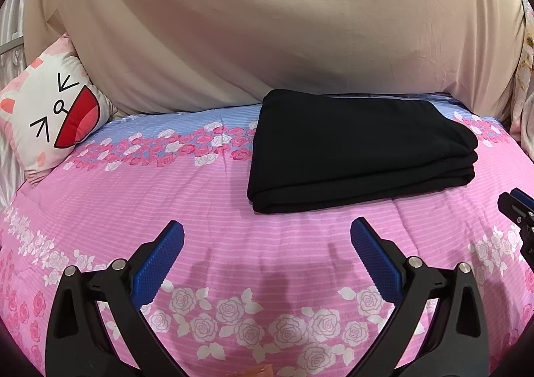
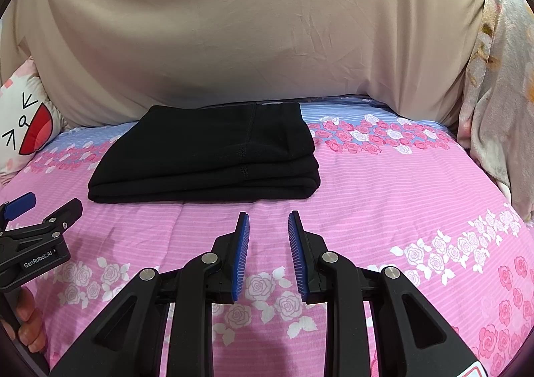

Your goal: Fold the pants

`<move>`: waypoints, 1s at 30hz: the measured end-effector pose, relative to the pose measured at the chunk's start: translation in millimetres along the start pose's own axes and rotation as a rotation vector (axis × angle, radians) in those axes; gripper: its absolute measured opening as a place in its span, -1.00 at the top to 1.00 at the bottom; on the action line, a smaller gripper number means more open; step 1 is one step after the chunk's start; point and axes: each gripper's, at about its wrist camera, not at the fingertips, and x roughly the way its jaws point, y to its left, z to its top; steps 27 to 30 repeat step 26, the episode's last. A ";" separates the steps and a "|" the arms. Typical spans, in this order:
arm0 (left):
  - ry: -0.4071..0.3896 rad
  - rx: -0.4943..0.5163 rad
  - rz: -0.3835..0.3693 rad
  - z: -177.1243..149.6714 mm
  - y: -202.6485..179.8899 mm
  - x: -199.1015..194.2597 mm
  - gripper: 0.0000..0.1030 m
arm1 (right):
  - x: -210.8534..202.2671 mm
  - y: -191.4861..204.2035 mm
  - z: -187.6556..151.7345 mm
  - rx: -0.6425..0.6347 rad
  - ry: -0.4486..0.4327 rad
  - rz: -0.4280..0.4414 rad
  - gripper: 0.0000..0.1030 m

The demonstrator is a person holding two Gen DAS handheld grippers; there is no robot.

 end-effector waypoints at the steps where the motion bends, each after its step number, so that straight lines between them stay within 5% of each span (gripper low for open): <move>1: 0.001 0.000 -0.001 -0.1 0.0 0.3 -0.90 | 0.5 0.0 0.1 0.000 0.001 0.000 0.53; 30: -0.016 0.064 -0.013 -1.1 -6.1 -2.0 -0.90 | 0.6 -0.2 -0.6 -0.007 -0.003 -0.001 0.43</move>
